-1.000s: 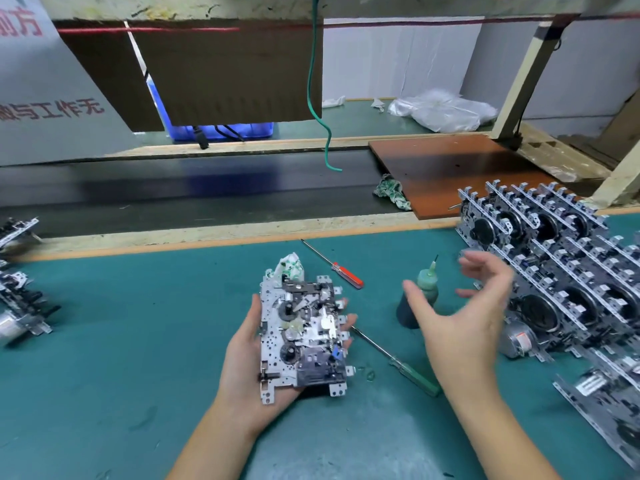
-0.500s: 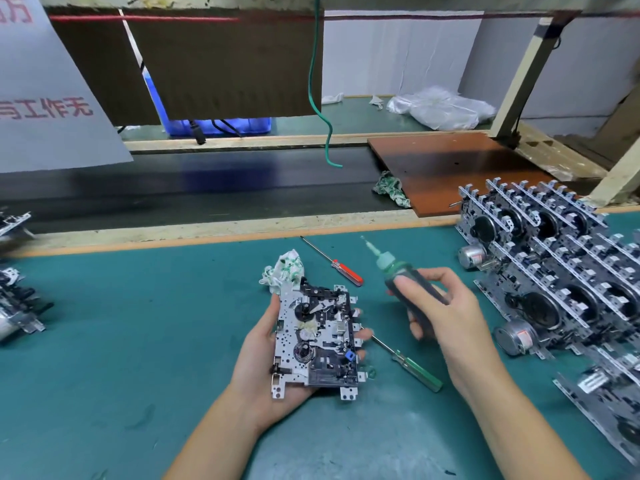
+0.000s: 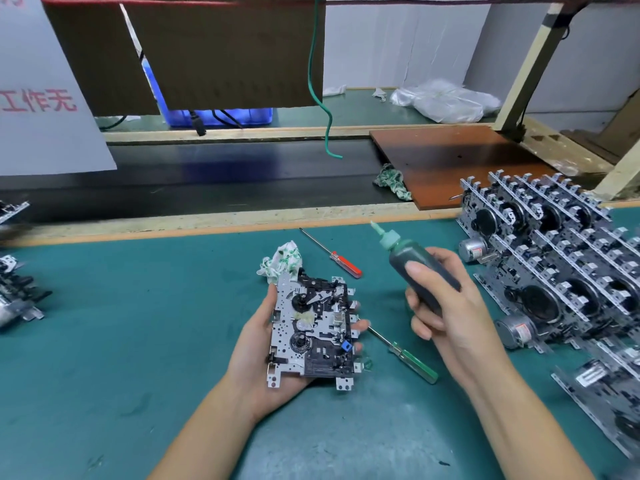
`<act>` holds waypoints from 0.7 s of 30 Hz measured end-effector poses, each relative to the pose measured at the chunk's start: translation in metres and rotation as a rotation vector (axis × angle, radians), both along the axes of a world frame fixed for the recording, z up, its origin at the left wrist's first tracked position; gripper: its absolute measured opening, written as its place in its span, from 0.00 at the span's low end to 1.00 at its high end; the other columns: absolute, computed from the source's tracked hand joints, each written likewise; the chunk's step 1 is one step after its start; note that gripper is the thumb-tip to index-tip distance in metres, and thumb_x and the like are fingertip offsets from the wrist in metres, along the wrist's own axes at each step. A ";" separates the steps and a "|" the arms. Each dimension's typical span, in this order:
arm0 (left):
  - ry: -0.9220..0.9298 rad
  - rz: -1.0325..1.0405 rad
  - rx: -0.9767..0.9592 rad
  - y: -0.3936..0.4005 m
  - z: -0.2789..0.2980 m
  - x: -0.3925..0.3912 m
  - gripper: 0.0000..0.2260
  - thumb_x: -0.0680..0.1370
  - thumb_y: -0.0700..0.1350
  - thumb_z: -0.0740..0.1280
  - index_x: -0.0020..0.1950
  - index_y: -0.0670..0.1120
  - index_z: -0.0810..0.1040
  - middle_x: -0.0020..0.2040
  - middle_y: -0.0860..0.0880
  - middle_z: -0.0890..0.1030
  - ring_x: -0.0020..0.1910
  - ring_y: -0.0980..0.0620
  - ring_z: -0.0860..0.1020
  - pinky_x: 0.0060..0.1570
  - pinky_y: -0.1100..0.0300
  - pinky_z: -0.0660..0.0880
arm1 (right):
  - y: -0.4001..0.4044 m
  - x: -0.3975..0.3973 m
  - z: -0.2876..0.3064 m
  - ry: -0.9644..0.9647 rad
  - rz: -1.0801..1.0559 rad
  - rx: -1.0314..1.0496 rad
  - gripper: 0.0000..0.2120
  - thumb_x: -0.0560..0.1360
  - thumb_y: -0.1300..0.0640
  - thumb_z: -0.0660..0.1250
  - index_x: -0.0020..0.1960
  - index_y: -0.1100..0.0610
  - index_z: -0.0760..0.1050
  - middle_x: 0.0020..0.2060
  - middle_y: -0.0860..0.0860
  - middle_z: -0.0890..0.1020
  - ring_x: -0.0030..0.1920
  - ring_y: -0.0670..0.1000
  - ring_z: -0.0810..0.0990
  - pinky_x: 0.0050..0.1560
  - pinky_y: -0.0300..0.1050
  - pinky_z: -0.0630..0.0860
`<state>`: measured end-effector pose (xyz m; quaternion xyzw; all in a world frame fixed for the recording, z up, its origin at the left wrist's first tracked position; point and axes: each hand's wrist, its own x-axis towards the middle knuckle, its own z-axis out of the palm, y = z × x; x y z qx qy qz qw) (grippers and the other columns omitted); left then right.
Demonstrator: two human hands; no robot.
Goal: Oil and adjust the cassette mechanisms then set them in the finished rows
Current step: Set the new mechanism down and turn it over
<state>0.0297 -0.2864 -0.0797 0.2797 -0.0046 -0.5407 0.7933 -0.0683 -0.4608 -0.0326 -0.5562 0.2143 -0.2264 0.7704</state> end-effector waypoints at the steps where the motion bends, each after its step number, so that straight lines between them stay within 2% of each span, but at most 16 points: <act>1: 0.004 0.002 -0.002 0.000 0.000 0.000 0.32 0.78 0.63 0.54 0.61 0.38 0.79 0.64 0.34 0.75 0.61 0.33 0.75 0.57 0.37 0.74 | 0.001 -0.001 0.000 -0.007 -0.019 -0.013 0.17 0.62 0.51 0.70 0.47 0.54 0.71 0.24 0.52 0.70 0.18 0.44 0.59 0.18 0.33 0.60; 3: 0.009 0.002 -0.001 0.000 -0.001 0.000 0.32 0.78 0.63 0.54 0.61 0.38 0.79 0.64 0.34 0.75 0.61 0.33 0.76 0.56 0.37 0.75 | 0.002 -0.001 0.002 -0.050 -0.081 -0.014 0.13 0.63 0.54 0.70 0.44 0.55 0.72 0.22 0.49 0.67 0.18 0.43 0.59 0.18 0.33 0.59; 5: 0.007 0.007 0.004 0.000 -0.001 0.000 0.31 0.78 0.63 0.54 0.61 0.38 0.79 0.64 0.34 0.75 0.61 0.33 0.76 0.55 0.38 0.75 | 0.003 0.000 0.003 -0.109 -0.126 0.079 0.10 0.63 0.54 0.70 0.39 0.56 0.72 0.19 0.45 0.64 0.18 0.42 0.57 0.17 0.32 0.57; 7: -0.001 0.011 0.004 0.000 -0.002 0.000 0.31 0.78 0.63 0.54 0.60 0.38 0.79 0.64 0.35 0.76 0.60 0.33 0.76 0.56 0.37 0.74 | 0.003 0.001 0.003 -0.134 -0.134 0.223 0.13 0.62 0.49 0.70 0.36 0.55 0.69 0.18 0.45 0.60 0.18 0.41 0.56 0.16 0.32 0.56; 9: -0.003 0.010 -0.001 0.001 -0.001 0.000 0.31 0.78 0.63 0.54 0.60 0.38 0.80 0.63 0.35 0.76 0.60 0.33 0.76 0.57 0.37 0.74 | 0.006 0.002 0.003 -0.093 -0.129 0.270 0.19 0.60 0.43 0.70 0.36 0.56 0.67 0.19 0.45 0.58 0.18 0.41 0.55 0.15 0.32 0.54; 11: -0.004 0.011 0.001 0.001 -0.001 0.000 0.31 0.78 0.63 0.54 0.59 0.38 0.80 0.63 0.35 0.76 0.60 0.33 0.76 0.58 0.36 0.73 | 0.009 0.003 0.002 -0.069 -0.132 0.262 0.22 0.58 0.42 0.71 0.36 0.57 0.67 0.21 0.46 0.59 0.18 0.41 0.56 0.16 0.30 0.52; 15: 0.007 0.010 0.004 0.001 0.001 -0.001 0.31 0.77 0.63 0.54 0.59 0.37 0.80 0.63 0.34 0.76 0.59 0.33 0.77 0.56 0.36 0.74 | 0.017 0.007 -0.004 -0.049 -0.160 0.237 0.20 0.57 0.45 0.72 0.34 0.55 0.65 0.22 0.45 0.63 0.20 0.41 0.56 0.17 0.32 0.52; 21: 0.008 0.012 0.011 0.001 0.003 -0.002 0.30 0.76 0.62 0.56 0.58 0.38 0.81 0.62 0.35 0.77 0.58 0.32 0.77 0.56 0.36 0.74 | 0.019 0.010 -0.010 -0.056 -0.268 0.117 0.17 0.74 0.55 0.68 0.33 0.52 0.62 0.23 0.45 0.62 0.20 0.42 0.55 0.18 0.32 0.53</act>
